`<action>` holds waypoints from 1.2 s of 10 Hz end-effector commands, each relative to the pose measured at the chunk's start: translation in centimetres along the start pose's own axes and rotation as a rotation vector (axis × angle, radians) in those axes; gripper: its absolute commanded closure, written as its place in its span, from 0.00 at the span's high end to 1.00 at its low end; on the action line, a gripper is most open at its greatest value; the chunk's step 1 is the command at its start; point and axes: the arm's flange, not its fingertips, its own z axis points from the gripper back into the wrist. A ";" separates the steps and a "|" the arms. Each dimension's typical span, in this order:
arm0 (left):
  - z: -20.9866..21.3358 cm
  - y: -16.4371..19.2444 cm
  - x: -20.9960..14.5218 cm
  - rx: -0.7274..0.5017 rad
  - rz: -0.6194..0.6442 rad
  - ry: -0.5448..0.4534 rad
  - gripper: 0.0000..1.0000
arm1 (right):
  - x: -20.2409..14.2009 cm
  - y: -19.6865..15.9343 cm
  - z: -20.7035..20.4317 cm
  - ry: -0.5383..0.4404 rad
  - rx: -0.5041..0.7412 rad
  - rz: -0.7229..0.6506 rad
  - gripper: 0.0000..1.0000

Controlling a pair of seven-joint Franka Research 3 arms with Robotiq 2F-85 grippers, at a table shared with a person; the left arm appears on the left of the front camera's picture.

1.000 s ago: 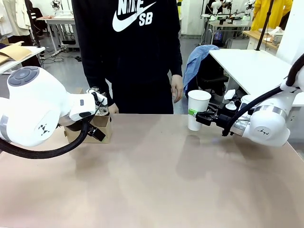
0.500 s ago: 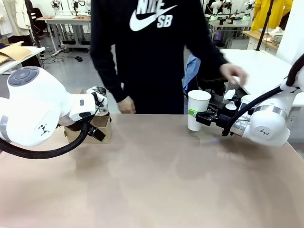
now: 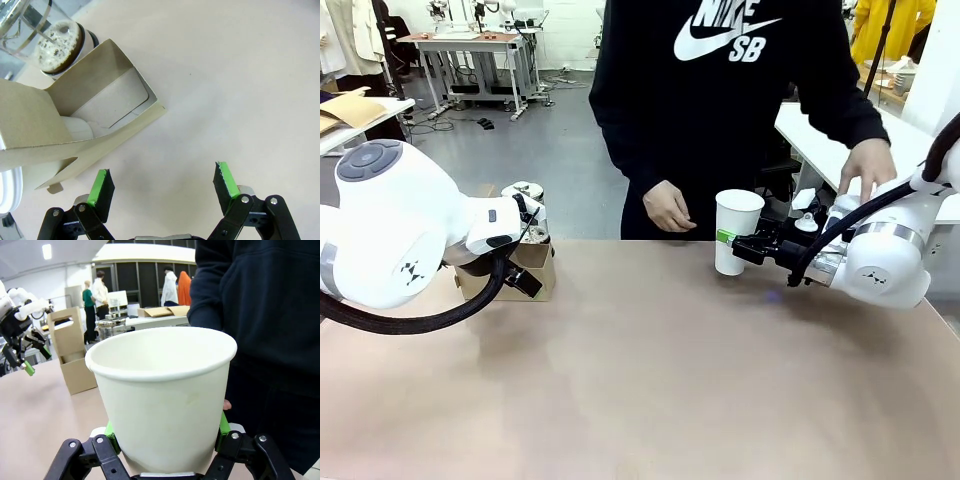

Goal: Pour a drink into a cup and package it in a carrier.
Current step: When a person places the Paper Cup Lid on the 600 ml Paper Cup , lift the 600 ml Paper Cup.

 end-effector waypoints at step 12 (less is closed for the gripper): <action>0.0 0.1 0.0 -0.002 0.002 -0.001 1.00 | 0.4 0.3 -0.1 -0.007 -0.002 -0.001 0.80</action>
